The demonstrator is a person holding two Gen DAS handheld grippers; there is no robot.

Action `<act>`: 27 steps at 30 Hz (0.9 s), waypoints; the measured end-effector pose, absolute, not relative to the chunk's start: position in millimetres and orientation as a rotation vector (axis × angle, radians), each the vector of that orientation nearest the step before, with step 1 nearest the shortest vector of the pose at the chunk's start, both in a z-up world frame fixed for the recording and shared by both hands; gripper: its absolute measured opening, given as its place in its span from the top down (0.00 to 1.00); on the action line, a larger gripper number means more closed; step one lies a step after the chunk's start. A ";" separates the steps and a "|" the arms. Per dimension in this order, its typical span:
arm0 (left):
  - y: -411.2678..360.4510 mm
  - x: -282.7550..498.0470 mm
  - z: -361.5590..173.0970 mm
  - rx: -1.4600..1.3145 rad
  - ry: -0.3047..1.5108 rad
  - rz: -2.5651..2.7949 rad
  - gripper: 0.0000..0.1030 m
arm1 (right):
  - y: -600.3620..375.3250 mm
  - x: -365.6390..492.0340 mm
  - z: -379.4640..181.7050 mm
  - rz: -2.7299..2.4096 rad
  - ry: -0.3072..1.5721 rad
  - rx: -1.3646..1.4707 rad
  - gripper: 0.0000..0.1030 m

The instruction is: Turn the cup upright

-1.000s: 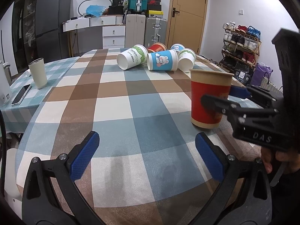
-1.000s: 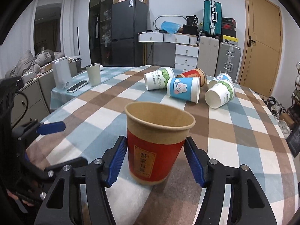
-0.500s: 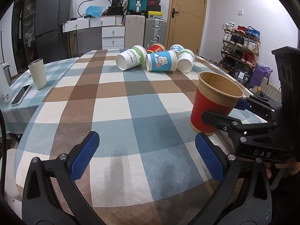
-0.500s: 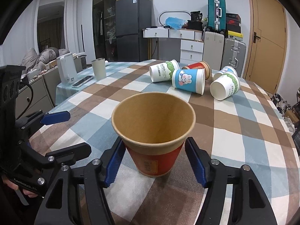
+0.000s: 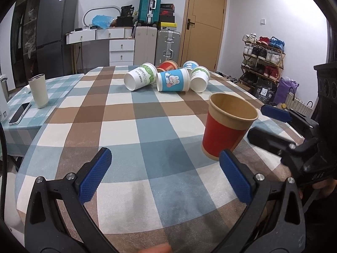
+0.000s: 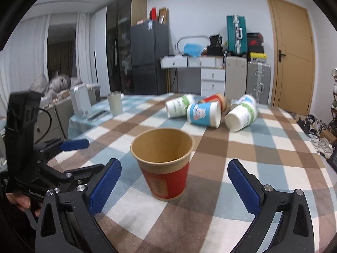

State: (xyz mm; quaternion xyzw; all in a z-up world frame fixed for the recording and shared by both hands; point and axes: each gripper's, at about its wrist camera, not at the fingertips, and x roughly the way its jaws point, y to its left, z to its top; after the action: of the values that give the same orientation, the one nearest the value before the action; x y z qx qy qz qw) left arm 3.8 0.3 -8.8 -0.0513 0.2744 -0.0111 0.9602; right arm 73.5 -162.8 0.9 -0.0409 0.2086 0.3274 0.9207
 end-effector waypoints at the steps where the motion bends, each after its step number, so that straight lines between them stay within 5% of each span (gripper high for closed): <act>1: -0.9 2.9 -8.1 -0.103 0.551 -0.026 0.01 | -166.4 72.3 1.8 0.673 0.420 -0.071 0.00; 27: -11.5 -7.3 -5.2 -0.069 0.479 -0.052 0.01 | -192.9 57.5 -2.0 0.701 0.300 -0.035 0.00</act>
State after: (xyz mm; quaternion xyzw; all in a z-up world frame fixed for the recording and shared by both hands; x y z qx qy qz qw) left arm -7.3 -11.5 -5.2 -0.0344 0.2373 -0.0255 0.9705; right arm 57.5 -192.9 -2.0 -0.0170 0.1463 0.3420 0.9281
